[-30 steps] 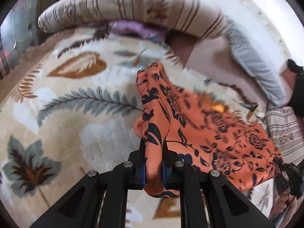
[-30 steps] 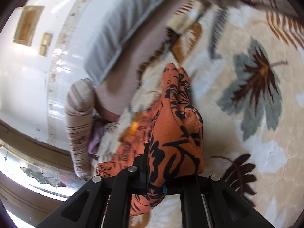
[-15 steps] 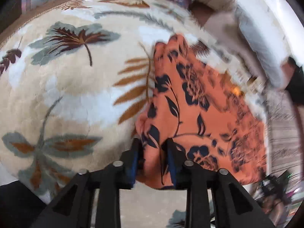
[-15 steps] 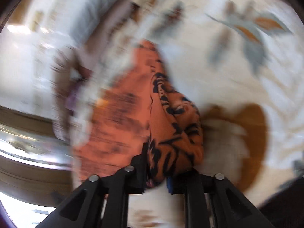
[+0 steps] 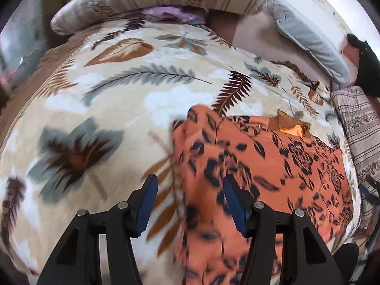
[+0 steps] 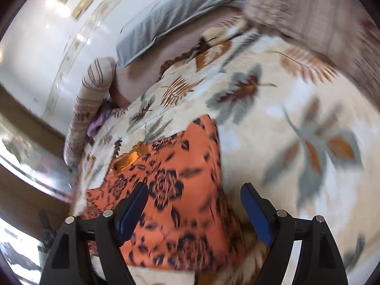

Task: Fold small clothes

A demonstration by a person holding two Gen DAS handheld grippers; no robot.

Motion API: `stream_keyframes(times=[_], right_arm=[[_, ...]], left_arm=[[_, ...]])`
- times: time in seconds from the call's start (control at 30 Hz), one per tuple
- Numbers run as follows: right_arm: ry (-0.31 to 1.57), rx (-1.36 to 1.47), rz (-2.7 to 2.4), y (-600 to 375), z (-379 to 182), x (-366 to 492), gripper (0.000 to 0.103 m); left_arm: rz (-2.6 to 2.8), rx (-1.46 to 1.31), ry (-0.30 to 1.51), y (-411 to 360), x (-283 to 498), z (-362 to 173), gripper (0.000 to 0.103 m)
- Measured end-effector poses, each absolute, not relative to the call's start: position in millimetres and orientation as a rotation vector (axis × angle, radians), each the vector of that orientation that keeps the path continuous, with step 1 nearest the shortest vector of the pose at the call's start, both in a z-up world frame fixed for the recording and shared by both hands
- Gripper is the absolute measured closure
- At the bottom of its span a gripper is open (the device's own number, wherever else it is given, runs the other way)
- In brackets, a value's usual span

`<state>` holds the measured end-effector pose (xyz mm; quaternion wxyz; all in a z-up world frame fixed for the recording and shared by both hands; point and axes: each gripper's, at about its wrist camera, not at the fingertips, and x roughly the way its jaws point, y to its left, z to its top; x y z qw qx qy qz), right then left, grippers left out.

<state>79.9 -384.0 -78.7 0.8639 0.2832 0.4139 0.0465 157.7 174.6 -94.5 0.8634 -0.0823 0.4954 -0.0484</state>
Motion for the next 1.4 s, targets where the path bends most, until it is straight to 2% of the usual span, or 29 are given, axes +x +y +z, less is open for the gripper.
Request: stream_keyframes(times=[0.17,0.2,0.23,0.27,0.3,0.33,0.43,0.6,0.7,0.77,0.83,0.87,0.93,1.0,1.03,1.07,1.1,1.13,1.17,1.27,1.4], right_arm=[[0.951,0.497,0.080,-378.2,-101.8,148.0,0.023],[0.963,0.492,0.084,-377.6,-107.0,155.7,0.028],[0.983,0.471,0.082,-374.2,-114.1,166.3,0.039],[0.998,0.460,0.086,-373.0,-118.7,172.2,0.049],[1.015,0.452,0.097,-370.9,-123.7,176.4,0.076],[1.043,0.424,0.091,-366.5,-128.1,181.4,0.080],[0.990,0.331,0.067,-355.7,-111.3,177.5,0.096],[0.881,0.236,0.031,-350.0,-78.2,171.4,0.096],[0.941,0.273,0.015,-358.0,-105.0,190.1,0.096],[0.999,0.289,0.009,-360.1,-128.1,196.2,0.094],[0.968,0.339,-0.007,-364.6,-129.8,188.5,0.088],[0.951,0.354,-0.014,-366.5,-125.8,184.3,0.084],[0.918,0.366,-0.074,-372.2,-111.4,170.0,0.067],[0.879,0.390,-0.086,-375.3,-95.7,154.7,0.066],[0.856,0.407,-0.078,-374.1,-85.7,144.1,0.065],[0.835,0.430,-0.060,-371.0,-76.9,132.6,0.063],[0.820,0.463,-0.027,-364.9,-68.0,119.7,0.046],[0.813,0.493,0.013,-356.9,-63.7,111.7,0.030],[0.811,0.520,0.061,-350.3,-60.4,103.3,0.027],[0.828,0.611,0.216,-325.5,-64.5,82.4,0.027],[0.922,0.741,0.294,-323.9,-111.2,71.9,0.027]], left_arm=[[-0.098,-0.160,1.067,166.0,184.5,-105.6,0.045],[-0.102,-0.156,1.070,164.2,188.3,-107.7,0.045],[-0.098,-0.150,1.078,162.7,193.1,-111.5,0.045],[-0.091,-0.148,1.081,162.2,196.2,-113.6,0.051],[-0.094,-0.155,1.086,162.8,199.8,-116.9,0.061],[-0.104,-0.162,1.097,163.2,202.7,-119.4,0.083],[-0.101,-0.154,1.071,162.5,202.1,-114.9,0.094],[-0.068,-0.132,0.979,160.1,190.9,-100.0,0.096],[-0.035,-0.137,1.073,160.5,205.7,-126.5,0.093],[-0.020,-0.144,1.057,161.6,207.8,-127.4,0.091],[-0.011,-0.163,1.049,164.8,206.6,-119.2,0.088],[-0.003,-0.173,1.038,167.2,205.1,-114.7,0.081],[0.032,-0.169,1.002,173.2,196.0,-101.3,0.078],[0.039,-0.157,0.956,174.4,181.4,-86.6,0.077],[0.029,-0.153,0.937,174.0,171.9,-78.5,0.074],[0.017,-0.153,0.924,172.2,162.6,-72.2,0.066],[0.002,-0.153,0.910,168.6,151.2,-65.6,0.060],[-0.007,-0.148,0.901,165.2,144.3,-61.9,0.049],[-0.015,-0.139,0.888,159.9,134.0,-58.1,0.044],[-0.068,-0.124,0.881,144.6,106.8,-53.8,0.043],[-0.117,-0.168,0.924,134.4,81.5,-70.8,0.041]])
